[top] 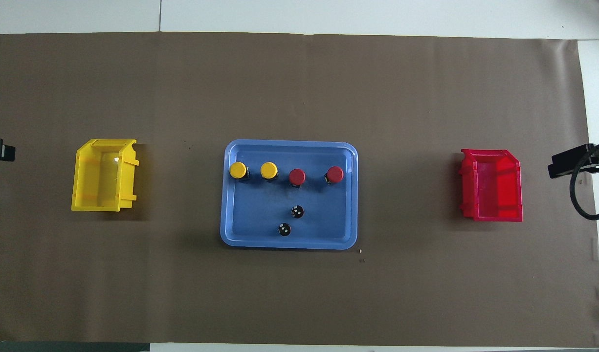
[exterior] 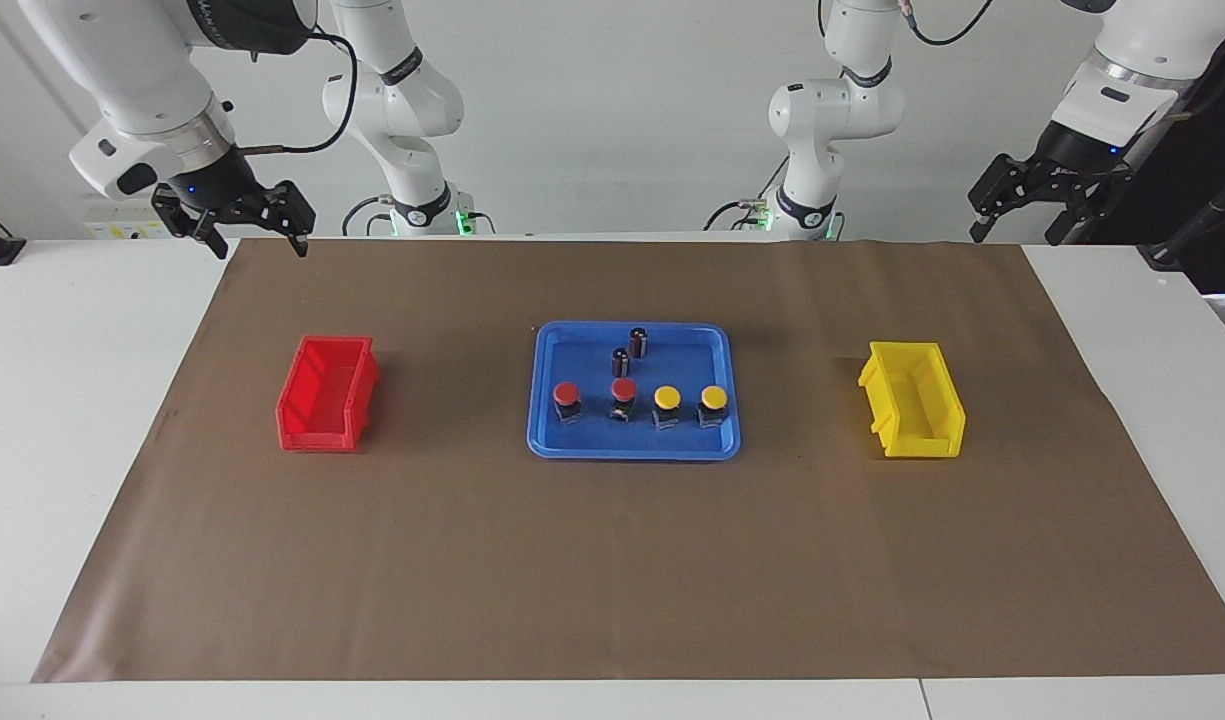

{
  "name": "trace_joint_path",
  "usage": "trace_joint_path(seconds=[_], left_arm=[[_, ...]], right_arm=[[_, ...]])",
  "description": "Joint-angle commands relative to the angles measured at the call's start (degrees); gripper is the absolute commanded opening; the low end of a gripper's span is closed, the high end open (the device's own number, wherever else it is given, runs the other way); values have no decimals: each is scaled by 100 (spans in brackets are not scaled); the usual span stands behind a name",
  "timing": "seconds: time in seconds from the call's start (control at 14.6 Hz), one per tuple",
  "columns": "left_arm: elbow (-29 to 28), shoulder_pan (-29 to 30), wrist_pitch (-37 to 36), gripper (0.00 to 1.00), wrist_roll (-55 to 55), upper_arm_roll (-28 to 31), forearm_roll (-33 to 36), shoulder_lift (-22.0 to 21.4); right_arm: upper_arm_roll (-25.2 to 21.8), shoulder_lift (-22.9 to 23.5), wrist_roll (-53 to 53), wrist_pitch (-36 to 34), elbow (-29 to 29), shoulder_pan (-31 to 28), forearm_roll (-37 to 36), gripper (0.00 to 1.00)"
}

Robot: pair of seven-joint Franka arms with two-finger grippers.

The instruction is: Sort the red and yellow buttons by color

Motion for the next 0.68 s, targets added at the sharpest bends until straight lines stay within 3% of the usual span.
trace_joint_path(seconds=[0.0,0.41,0.62], left_arm=[[61,9,-159,100,97,-31,143,36],[535,-26,-413,100,98,-75,-6,607],[544,-26,-388,100,98,-84,12,608]], right_arm=[[-2,-46,-124,1,-58,-13,-25,100],[-2,-54,-72,-25,-93,-13,-25,100],[7,-11,-116,175,-49,5,-34,100]])
